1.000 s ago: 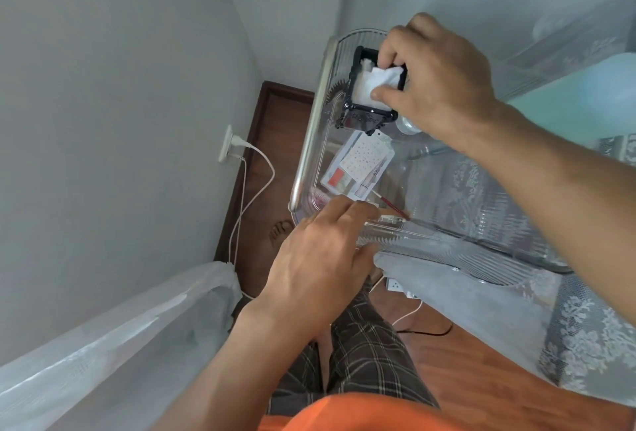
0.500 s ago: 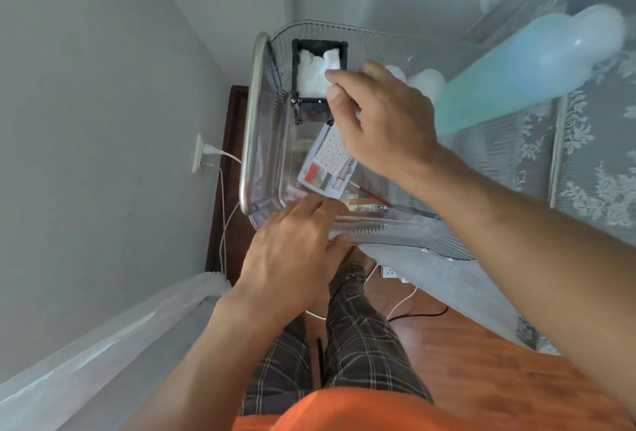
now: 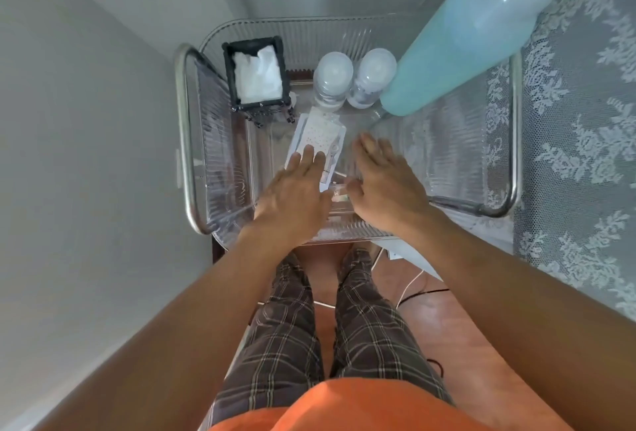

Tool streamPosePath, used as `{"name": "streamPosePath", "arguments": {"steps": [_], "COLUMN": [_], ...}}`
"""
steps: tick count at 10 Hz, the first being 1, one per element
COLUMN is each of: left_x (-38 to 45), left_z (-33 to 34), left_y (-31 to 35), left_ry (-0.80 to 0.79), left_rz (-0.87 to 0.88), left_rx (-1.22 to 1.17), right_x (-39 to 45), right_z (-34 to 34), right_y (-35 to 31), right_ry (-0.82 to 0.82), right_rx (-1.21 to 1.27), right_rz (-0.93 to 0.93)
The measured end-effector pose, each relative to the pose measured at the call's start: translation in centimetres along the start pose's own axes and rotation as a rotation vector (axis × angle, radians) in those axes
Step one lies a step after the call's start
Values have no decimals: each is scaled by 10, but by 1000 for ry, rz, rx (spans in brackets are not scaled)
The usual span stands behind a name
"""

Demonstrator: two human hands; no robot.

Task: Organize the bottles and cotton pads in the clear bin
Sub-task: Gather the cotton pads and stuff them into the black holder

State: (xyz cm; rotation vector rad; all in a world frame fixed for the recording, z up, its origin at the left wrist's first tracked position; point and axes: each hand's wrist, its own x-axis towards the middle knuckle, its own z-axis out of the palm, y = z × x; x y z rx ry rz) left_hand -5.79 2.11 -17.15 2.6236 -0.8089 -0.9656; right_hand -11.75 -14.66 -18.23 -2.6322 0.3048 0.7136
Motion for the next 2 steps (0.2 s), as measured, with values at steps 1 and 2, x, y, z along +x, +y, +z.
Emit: {"name": "streamPosePath", "arguments": {"steps": [1,2], "left_x": [20,28], "left_z": [13,23], "left_y": [-2,-4], "left_ry": [-98,-88], "left_rz": [-64,-99], "left_rx": [118,174], "right_x": [15,21], "right_z": [10,19], "right_y": [0,0], "right_ry": [-48,-3], "right_rx": [15,39], "right_rz": [-4,-29]}}
